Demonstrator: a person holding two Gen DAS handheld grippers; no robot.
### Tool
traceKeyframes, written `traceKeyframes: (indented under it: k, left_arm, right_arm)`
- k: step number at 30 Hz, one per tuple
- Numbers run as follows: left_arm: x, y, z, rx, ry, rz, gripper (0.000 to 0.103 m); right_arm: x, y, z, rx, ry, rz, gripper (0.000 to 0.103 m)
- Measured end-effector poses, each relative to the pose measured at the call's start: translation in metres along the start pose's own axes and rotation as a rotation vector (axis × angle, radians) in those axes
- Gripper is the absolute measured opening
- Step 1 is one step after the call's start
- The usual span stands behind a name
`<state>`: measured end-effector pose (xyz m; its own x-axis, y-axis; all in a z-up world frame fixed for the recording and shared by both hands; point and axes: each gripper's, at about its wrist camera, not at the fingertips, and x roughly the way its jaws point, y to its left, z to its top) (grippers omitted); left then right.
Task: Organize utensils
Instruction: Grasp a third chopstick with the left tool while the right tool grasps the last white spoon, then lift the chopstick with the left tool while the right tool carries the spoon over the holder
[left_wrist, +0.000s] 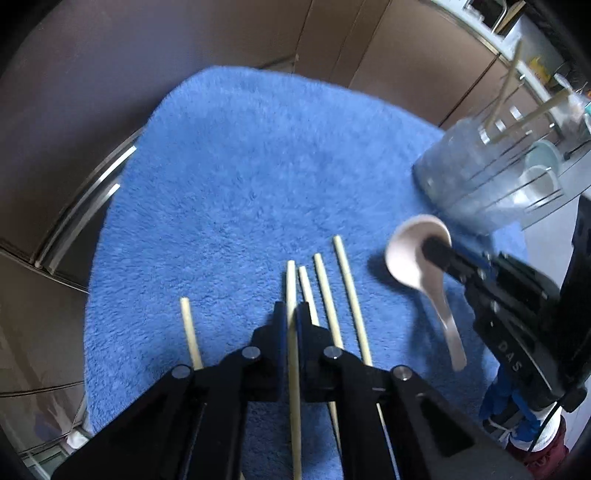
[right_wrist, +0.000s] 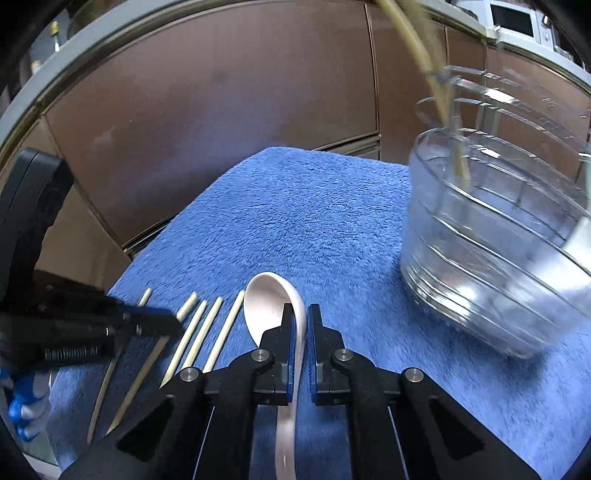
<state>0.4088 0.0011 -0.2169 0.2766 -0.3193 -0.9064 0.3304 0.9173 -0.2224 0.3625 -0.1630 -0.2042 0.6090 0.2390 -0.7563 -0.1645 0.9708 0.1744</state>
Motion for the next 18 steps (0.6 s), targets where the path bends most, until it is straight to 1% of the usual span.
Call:
traceKeyframes:
  k: [2,4,10,11,12,16,18]
  left_arm:
    - [-0.015,0.000,-0.006,-0.019,-0.046,-0.026,0.004]
    - [-0.029,0.000,-0.012,-0.025,-0.082,-0.033,0.004]
    - [-0.067,-0.018,-0.034,-0.004,-0.168,-0.049,0.004]
    - [-0.068,-0.018,-0.036,-0.001,-0.181,-0.054,0.004]
    - [-0.077,-0.018,-0.034,0.003,-0.200,-0.060,0.004]
    - [-0.110,-0.039,-0.031,0.027,-0.299,-0.092,0.004]
    - [-0.126,-0.051,-0.025,0.039,-0.345,-0.115,0.004]
  right_arm:
    - [-0.006,0.003,-0.003,0.003,-0.009,0.006,0.006]
    - [-0.018,0.004,-0.010,-0.001,-0.022,0.012,0.006]
    - [-0.056,0.001,-0.030,0.000,-0.053,0.011,0.006]
    - [-0.064,0.000,-0.033,0.000,-0.064,0.010,0.006]
    - [-0.072,-0.001,-0.035,0.001,-0.078,0.010,0.006]
    - [-0.112,-0.006,-0.042,0.008,-0.146,0.005,0.006]
    - [-0.137,-0.011,-0.038,0.020,-0.214,0.001,0.006]
